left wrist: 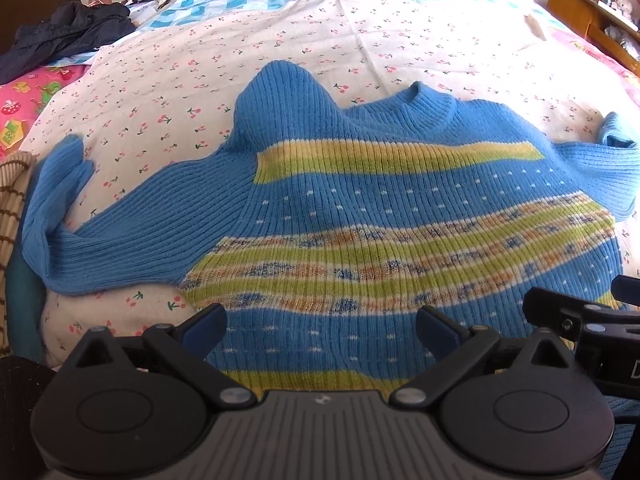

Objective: Fold small clothes

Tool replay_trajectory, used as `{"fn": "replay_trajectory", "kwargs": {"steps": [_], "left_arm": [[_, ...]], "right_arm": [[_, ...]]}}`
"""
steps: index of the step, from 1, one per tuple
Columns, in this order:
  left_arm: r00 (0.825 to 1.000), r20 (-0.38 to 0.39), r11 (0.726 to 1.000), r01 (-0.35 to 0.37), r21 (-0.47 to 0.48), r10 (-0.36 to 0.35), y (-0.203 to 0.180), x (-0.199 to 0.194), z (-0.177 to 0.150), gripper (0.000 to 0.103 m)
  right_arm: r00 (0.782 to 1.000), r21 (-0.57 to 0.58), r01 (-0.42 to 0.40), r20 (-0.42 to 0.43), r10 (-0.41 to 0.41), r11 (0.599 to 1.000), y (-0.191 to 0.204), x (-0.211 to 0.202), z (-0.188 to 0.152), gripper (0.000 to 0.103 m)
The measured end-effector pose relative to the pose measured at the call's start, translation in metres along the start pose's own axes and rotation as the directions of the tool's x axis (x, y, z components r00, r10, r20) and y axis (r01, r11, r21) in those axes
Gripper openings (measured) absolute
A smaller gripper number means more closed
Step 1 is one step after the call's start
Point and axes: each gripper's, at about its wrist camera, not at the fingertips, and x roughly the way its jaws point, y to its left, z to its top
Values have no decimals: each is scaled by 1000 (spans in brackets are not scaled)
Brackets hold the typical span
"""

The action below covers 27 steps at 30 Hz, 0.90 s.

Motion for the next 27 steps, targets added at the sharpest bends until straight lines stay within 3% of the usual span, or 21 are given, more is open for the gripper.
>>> {"fn": "replay_trajectory", "kwargs": {"steps": [7, 17, 27], "left_arm": [[1000, -12, 1000, 5, 9, -5, -2, 4, 0, 103], [1000, -15, 999, 15, 35, -15, -9, 7, 3, 103], [999, -28, 1000, 20, 25, -19, -7, 16, 8, 103]], "right_arm": [[999, 38, -35, 19, 34, 999, -6, 3, 0, 103], [999, 8, -20, 43, 20, 1000, -5, 3, 6, 103], [1000, 20, 24, 3, -24, 1000, -10, 17, 10, 103]]}}
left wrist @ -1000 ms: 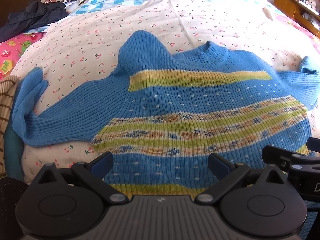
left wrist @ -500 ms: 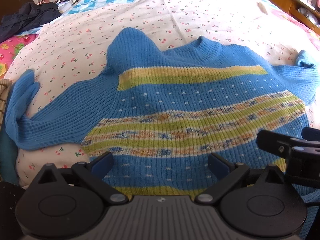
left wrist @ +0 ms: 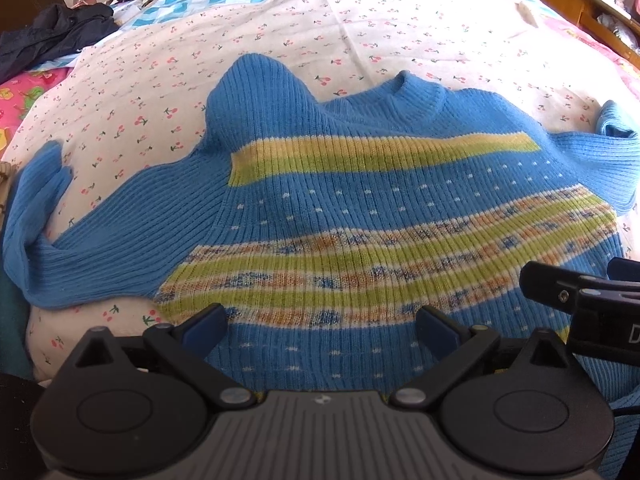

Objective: Fold small clothes

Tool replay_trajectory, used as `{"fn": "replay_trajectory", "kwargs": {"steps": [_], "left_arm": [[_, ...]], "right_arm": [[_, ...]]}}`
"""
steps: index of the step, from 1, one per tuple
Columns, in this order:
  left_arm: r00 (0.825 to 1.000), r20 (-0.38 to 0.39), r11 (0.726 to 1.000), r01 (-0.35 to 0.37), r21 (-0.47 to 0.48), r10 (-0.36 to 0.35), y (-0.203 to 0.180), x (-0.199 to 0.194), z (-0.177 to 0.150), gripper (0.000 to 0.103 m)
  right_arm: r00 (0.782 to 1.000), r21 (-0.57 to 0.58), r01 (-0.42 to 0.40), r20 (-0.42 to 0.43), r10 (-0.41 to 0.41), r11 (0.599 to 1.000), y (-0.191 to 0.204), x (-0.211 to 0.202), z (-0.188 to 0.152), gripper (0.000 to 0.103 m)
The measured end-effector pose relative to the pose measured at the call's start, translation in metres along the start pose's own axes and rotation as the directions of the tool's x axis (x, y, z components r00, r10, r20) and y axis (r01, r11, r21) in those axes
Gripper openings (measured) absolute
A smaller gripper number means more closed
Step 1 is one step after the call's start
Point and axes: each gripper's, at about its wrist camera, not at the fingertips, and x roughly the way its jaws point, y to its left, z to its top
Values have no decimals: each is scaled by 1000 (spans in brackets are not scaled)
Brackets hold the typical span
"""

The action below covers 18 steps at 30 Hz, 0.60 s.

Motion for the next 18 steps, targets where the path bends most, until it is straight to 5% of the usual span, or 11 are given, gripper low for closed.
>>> {"fn": "replay_trajectory", "kwargs": {"steps": [18], "left_arm": [[999, -22, 1000, 23, -18, -23, 7, 25, -3, 103]], "right_arm": [[989, 9, 113, -100, -111, 994, 7, 51, 7, 103]]}}
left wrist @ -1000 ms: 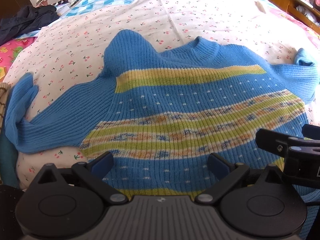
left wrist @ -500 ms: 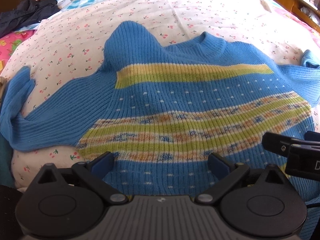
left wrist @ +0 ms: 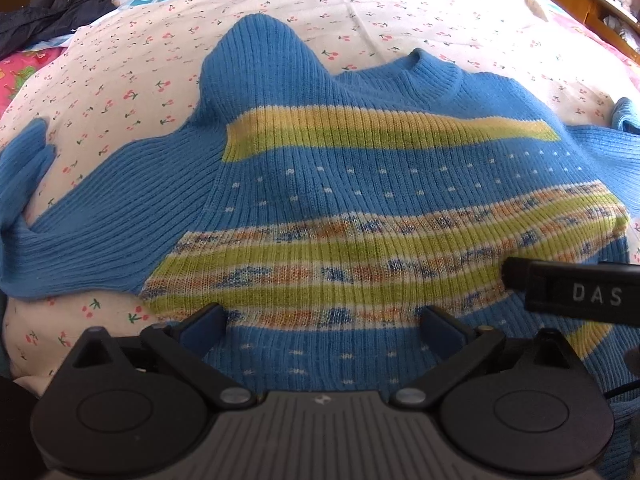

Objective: Fold small clothes

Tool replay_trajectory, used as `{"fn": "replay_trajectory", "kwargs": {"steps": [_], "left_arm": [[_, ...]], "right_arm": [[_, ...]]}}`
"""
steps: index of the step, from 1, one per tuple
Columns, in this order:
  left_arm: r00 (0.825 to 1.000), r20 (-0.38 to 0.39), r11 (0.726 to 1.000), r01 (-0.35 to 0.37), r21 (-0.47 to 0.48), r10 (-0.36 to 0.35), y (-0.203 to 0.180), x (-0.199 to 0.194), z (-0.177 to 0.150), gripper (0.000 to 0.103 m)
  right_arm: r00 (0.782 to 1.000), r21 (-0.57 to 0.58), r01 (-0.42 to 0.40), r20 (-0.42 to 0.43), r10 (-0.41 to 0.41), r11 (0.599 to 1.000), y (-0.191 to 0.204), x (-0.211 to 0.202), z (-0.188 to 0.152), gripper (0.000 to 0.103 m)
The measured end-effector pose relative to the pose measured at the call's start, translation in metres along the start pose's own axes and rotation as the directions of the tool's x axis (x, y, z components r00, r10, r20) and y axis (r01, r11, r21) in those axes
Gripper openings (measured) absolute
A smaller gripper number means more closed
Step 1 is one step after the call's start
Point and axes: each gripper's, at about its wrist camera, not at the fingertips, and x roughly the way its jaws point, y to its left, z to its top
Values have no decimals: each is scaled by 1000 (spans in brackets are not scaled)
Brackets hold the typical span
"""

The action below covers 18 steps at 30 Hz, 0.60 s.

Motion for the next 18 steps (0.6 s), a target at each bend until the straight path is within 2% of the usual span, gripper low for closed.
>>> {"fn": "replay_trajectory", "kwargs": {"steps": [4, 18], "left_arm": [[1000, 8, 1000, -1, -2, 1, 0, 3, 0, 103], [999, 39, 1000, -21, -4, 21, -5, -11, -1, 103]], "right_arm": [[998, 14, 27, 48, -27, 1000, 2, 2, -4, 103], [997, -18, -1, 77, 3, 1000, -1, -21, -7, 102]]}}
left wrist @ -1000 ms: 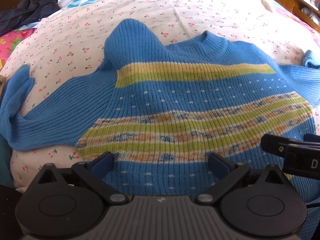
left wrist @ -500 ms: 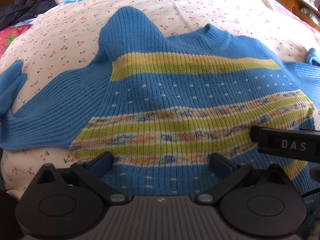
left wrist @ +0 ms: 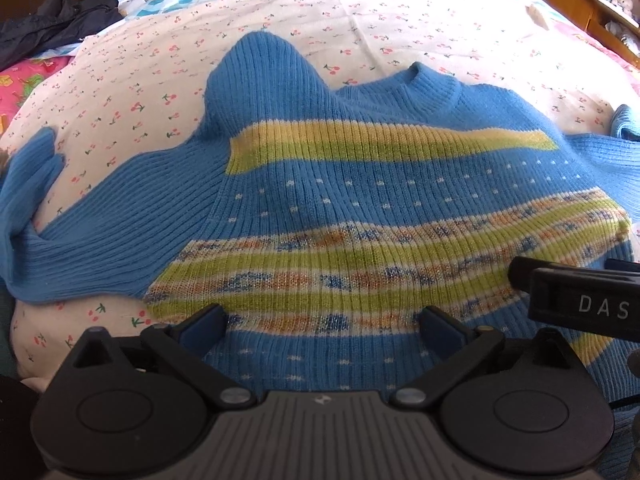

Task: Fold small clothes
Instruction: 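Grasp the cuff of the sleeve nearest the right gripper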

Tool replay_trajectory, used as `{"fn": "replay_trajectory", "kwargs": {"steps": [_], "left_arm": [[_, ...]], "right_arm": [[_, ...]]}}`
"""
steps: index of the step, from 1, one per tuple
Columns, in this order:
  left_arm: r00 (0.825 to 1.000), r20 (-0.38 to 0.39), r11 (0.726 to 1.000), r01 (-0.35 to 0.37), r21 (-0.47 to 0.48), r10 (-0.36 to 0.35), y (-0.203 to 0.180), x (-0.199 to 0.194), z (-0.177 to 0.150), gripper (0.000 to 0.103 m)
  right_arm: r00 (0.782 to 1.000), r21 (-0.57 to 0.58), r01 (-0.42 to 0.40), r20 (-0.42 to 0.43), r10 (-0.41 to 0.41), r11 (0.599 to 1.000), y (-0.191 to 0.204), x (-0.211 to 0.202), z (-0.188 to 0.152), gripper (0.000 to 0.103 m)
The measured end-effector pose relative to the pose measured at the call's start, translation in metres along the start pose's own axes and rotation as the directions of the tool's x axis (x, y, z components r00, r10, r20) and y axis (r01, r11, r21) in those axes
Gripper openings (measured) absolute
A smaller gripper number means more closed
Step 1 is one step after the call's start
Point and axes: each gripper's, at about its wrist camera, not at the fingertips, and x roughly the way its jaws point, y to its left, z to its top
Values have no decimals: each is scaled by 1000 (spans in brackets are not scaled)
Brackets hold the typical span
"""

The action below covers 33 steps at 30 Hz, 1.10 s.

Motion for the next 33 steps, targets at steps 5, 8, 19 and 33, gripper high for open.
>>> {"fn": "replay_trajectory", "kwargs": {"steps": [5, 8, 19, 33], "left_arm": [[1000, 29, 1000, 1, 5, -1, -3, -11, 4, 103], [999, 52, 1000, -7, 27, 5, -7, -17, 7, 103], [997, 70, 998, -16, 64, 12, -21, -17, 21, 103], [986, 157, 991, 30, 128, -50, -53, -27, 52, 103]], "right_arm": [[999, -11, -10, 30, 10, 1000, -2, -9, 2, 101], [998, -17, -10, 55, 11, 1000, -5, -15, 5, 101], [996, -8, -19, 86, 19, 1000, -16, -23, 14, 94], [970, 110, 111, 202, -132, 988, -141, -47, 57, 63]]}}
